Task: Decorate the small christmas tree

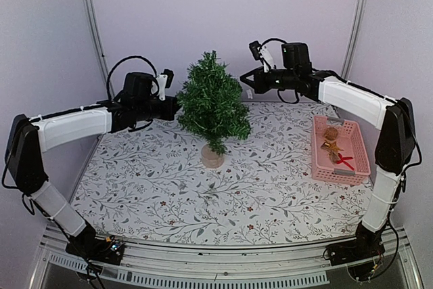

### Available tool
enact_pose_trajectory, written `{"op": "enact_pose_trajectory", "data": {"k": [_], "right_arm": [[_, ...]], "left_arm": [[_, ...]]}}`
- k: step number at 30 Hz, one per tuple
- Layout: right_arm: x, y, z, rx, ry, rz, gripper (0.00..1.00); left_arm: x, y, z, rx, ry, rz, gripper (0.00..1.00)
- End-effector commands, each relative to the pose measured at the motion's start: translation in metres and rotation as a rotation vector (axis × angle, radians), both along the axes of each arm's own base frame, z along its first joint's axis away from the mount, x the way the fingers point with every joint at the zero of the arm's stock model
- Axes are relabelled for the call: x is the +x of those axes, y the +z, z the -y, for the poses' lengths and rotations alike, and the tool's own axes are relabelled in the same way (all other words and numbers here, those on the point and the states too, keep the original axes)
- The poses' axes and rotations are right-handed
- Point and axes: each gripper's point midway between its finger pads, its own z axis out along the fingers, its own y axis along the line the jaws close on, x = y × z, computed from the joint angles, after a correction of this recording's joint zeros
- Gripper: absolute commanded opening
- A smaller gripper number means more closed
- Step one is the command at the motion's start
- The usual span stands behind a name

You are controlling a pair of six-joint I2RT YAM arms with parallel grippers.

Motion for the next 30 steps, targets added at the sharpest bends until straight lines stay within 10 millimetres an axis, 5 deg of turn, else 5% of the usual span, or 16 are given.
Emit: {"op": "enact_pose_trajectory", "data": {"k": [1, 17, 30], "right_arm": [[-0.003, 0.013, 0.004, 0.035, 0.0, -0.043, 0.0], [0.002, 0.011, 0.015, 0.105, -0.011, -0.193, 0.0], [-0.011, 0.004, 0.019, 0.088, -0.002, -0.399, 0.0]], "left_arm": [[0.011, 0.005, 0.002, -0.011, 0.006, -0.003, 0.0], [0.01, 0.023, -0.022, -0.067, 0.04, 0.014, 0.57], [-0.035, 0.059, -0.041, -0.087, -0.027, 0.221, 0.63]]}}
